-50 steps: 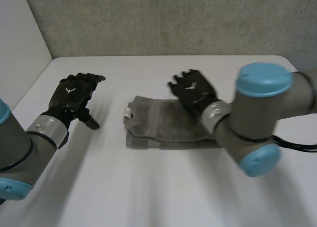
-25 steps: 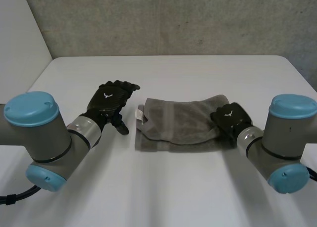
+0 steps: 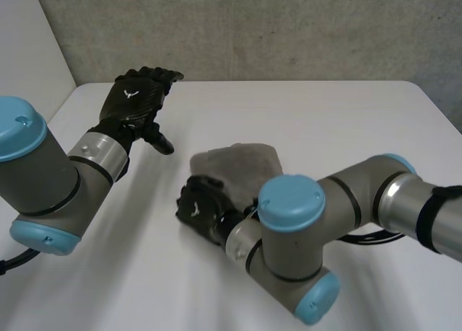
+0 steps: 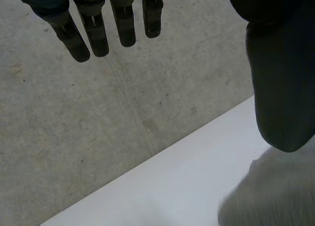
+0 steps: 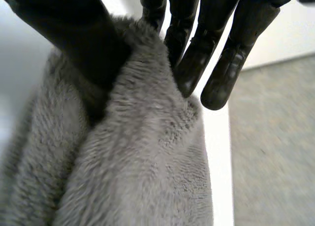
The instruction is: Fold the towel.
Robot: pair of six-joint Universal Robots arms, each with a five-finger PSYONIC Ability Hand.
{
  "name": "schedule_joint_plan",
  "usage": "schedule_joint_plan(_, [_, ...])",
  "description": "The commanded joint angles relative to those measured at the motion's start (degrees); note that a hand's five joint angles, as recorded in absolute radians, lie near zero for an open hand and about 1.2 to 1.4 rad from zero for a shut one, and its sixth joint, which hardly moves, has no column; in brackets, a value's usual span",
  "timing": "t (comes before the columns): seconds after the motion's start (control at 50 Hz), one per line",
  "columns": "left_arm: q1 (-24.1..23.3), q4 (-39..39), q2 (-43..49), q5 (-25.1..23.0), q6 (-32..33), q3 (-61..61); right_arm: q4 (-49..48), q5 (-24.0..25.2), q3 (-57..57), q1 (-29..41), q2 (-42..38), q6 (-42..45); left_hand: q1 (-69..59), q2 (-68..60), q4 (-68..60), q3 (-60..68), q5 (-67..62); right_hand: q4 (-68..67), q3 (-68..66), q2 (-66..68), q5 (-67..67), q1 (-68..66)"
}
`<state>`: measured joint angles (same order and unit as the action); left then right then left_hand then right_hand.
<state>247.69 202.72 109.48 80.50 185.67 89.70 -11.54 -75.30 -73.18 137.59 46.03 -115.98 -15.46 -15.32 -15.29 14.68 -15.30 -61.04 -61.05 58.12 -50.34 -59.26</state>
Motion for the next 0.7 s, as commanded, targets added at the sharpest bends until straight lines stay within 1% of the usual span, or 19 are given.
schedule_joint_plan(0.02, [-0.2,0.0,0.1,0.1,-0.5,0.5,-1.0,1.1,-5.5,-1.2,4.5,0.5,2.6,2.4,2.4,-1.8,12.4,51.0,51.1,-48.1,50.3,49.3])
schedule_joint_plan(0.06, [-0.4,0.0,0.3,0.1,-0.6,0.1,-2.1,0.9,-7.2,-4.3,7.8,-4.0,2.6,2.4,2.4,-1.8,12.4,51.0,51.1,-48.1,50.3,49.3])
schedule_joint_plan(0.08, [-0.4,0.0,0.3,0.1,-0.6,0.1,-2.1,0.9,-7.2,-4.3,7.9,-4.1,2.6,2.4,2.4,-1.8,12.4,51.0,51.1,-48.1,50.3,49.3])
schedule_joint_plan(0.12, [-0.9,0.1,1.3,0.1,-0.7,-0.2,-3.1,0.9,-9.2,-7.3,11.5,-11.9,2.4,2.2,2.2,-1.6,12.2,51.0,51.1,-48.1,50.3,49.3])
schedule_joint_plan(0.14, [-0.9,0.1,1.3,0.1,-0.7,-0.2,-3.1,0.9,-9.2,-7.3,11.5,-11.9,2.4,2.2,2.2,-1.6,12.2,51.0,51.1,-48.1,50.3,49.3])
schedule_joint_plan(0.16, [-1.2,0.1,1.7,0.1,-0.9,-0.6,-3.5,0.8,-10.2,-8.3,13.7,-16.6,2.2,2.1,2.0,-1.4,12.1,51.0,51.1,-48.1,50.3,49.3])
schedule_joint_plan(0.18, [-1.2,0.1,1.7,0.1,-0.9,-0.6,-3.5,0.8,-10.2,-8.3,13.7,-16.6,2.2,2.1,2.0,-1.4,12.1,51.0,51.1,-48.1,50.3,49.3])
schedule_joint_plan(0.22, [-2.6,0.0,3.6,0.3,-2.0,-1.7,-3.6,0.6,-11.9,-11.0,16.7,-26.1,2.1,1.9,1.9,-1.3,11.9,51.0,51.1,-48.1,50.3,49.3])
schedule_joint_plan(0.24, [-2.7,0.0,3.6,0.3,-2.0,-1.7,-3.6,0.6,-11.9,-11.0,16.7,-26.1,2.1,1.9,1.9,-1.3,11.9,51.0,51.1,-48.1,50.3,49.3])
schedule_joint_plan(0.28, [-4.5,-0.3,5.4,0.4,-4.1,-2.4,-3.2,0.2,-12.9,-14.7,18.0,-35.0,1.7,1.6,1.5,-0.9,11.6,51.0,51.1,-48.1,50.3,49.3])
schedule_joint_plan(0.3, [-4.5,-0.3,5.4,0.4,-4.1,-2.4,-3.2,0.2,-12.9,-14.7,18.0,-35.0,1.7,1.6,1.5,-0.9,11.6,51.0,51.1,-48.1,50.3,49.3])
schedule_joint_plan(0.32, [-5.0,-0.9,6.4,0.5,-5.2,-2.5,-3.0,0.3,-13.0,-16.3,18.0,-38.8,1.7,1.6,1.5,-0.9,11.6,51.0,51.1,-48.1,50.3,49.3])
schedule_joint_plan(0.34, [-5.0,-0.9,6.4,0.5,-5.2,-2.5,-3.0,0.3,-13.0,-16.3,18.0,-38.8,1.7,1.6,1.5,-0.9,11.6,51.0,51.1,-48.1,50.3,49.3])
schedule_joint_plan(0.38, [-6.0,-3.0,9.1,1.6,-7.0,-3.2,-2.0,0.4,-12.7,-17.8,17.0,-44.3,1.2,1.1,1.0,-0.4,11.1,51.0,51.1,-48.1,50.3,49.3])
schedule_joint_plan(0.5, [-8.6,-8.0,14.1,4.0,-7.5,-4.6,2.2,0.5,-10.8,-19.2,12.4,-45.5,1.2,1.1,1.0,-0.4,11.1,51.0,51.1,-48.1,50.3,49.3])
schedule_joint_plan(0.54, [-9.7,-10.6,17.8,5.0,-7.4,-5.8,6.4,0.4,-7.6,-19.8,8.9,-45.9,1.4,1.2,1.2,-0.6,11.2,51.0,51.1,-48.1,50.3,49.3])
schedule_joint_plan(0.56, [-9.7,-10.6,17.8,5.0,-7.4,-5.8,6.4,0.4,-7.6,-19.8,8.9,-45.9,1.4,1.2,1.2,-0.6,11.2,51.0,51.1,-48.1,50.3,49.3])
schedule_joint_plan(0.6, [-10.2,-12.2,20.9,5.5,-7.5,-7.3,10.6,0.2,-4.6,-19.9,5.0,-45.7,1.4,1.2,1.2,-0.6,11.2,51.0,51.1,-48.1,50.3,49.3])
schedule_joint_plan(0.7, [-10.3,-14.5,22.3,5.6,-7.7,-9.4,15.3,-0.5,-2.0,-20.0,2.9,-45.6,1.7,1.6,1.5,-0.9,11.6,51.0,51.1,-48.1,50.3,49.3])
